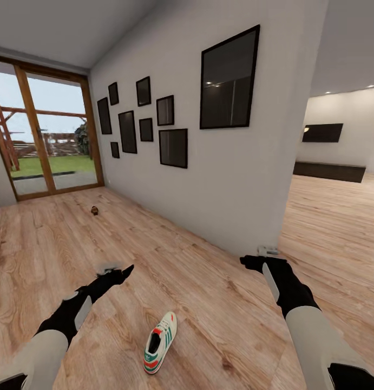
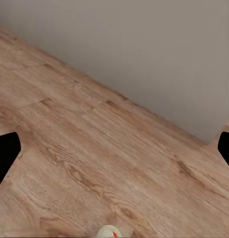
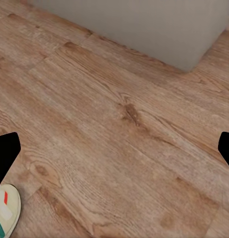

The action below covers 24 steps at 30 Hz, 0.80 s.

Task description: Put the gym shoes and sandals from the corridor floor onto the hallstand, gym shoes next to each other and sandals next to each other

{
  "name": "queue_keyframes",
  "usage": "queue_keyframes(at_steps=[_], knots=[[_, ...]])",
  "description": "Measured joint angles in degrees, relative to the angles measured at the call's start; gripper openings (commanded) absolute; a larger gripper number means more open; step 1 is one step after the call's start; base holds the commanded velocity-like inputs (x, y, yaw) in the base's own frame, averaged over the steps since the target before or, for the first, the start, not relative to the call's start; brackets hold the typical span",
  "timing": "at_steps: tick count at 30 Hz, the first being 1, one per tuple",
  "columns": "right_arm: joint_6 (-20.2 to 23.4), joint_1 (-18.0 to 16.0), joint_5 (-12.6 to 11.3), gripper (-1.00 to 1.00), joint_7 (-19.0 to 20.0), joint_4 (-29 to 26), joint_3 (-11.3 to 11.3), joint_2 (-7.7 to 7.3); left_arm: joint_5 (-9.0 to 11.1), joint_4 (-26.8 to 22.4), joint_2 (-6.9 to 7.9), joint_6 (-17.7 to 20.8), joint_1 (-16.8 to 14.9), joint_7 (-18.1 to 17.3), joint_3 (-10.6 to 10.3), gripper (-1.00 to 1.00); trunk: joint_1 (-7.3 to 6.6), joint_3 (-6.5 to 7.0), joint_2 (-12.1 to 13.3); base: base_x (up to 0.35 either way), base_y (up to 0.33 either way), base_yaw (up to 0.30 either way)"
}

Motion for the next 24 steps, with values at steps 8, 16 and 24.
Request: queue_keyframes(at_steps=[8,16,24], knots=[[0.92,0.01,-1.44,1.0,0.32,-0.12,-0.45,-0.4,-0.92,1.76,-5.58,-0.04,0.0,20.49,-6.1,1.0,0.0,0.0,0.0,0.0,0.0,0.0],[2.61,0.01,-3.14,1.0,0.26,-2.36,0.01,-0.27,-1.21,3.77,-5.87,-0.95,-0.01,21.37,-13.13,1.0,0.0,0.0,0.0,0.0,0.0,0.0],[2.66,0.0,-3.13,1.0,0.16,-6.47,0.18,-0.34,-1.58,6.74,-5.73,-2.08,0.01,21.38,-13.94,1.0,0.0,0.0,0.0,0.0,0.0,0.0]])
